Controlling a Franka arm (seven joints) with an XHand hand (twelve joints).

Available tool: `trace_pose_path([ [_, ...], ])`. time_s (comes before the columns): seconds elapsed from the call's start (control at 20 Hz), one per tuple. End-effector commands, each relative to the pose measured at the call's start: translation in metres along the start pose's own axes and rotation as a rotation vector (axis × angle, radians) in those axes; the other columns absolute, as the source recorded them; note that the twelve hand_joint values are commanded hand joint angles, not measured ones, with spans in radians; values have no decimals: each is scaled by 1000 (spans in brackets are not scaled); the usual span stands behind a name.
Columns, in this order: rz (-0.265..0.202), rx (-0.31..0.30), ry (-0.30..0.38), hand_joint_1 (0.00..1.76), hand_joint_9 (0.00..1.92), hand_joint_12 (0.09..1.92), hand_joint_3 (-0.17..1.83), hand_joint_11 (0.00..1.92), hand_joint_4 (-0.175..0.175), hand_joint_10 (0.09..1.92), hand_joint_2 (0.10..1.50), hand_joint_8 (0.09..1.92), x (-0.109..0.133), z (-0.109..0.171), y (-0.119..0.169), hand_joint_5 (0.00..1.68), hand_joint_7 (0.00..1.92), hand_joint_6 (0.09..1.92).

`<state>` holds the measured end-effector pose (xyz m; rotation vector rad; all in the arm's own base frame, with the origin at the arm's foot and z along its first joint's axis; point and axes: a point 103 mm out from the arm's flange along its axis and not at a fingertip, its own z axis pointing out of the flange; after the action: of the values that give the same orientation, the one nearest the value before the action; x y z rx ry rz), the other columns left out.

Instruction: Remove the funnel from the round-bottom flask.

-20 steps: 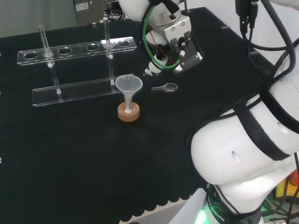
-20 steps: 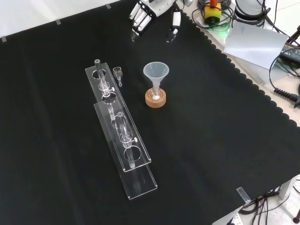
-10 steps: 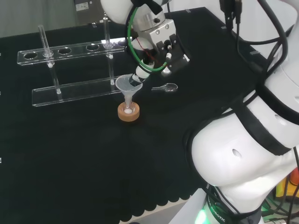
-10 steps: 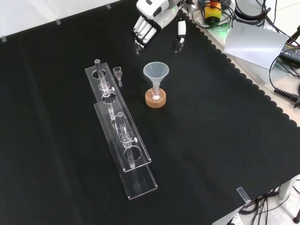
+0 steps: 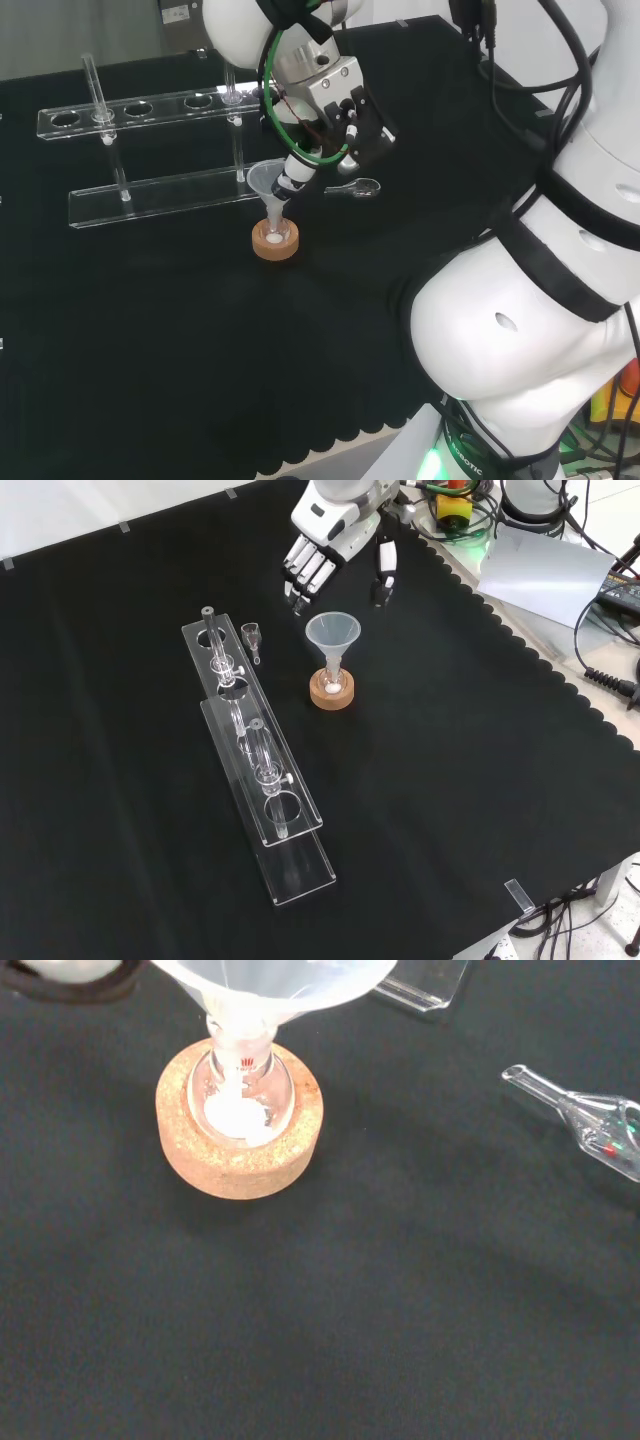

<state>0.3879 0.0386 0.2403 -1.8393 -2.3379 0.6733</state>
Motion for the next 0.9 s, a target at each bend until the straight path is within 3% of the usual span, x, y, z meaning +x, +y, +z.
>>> trace_pose_path([
  [0.05,-13,-4,3,626,12,1500,355,192,-46,918,683,438,-1,8,8,148,0,87],
  [0.6,-45,6,34,605,0,1519,327,169,-45,867,683,185,4,24,26,63,0,87],
  [0.9,-66,2,48,597,0,1529,315,157,-45,849,684,134,1,29,30,52,0,87],
])
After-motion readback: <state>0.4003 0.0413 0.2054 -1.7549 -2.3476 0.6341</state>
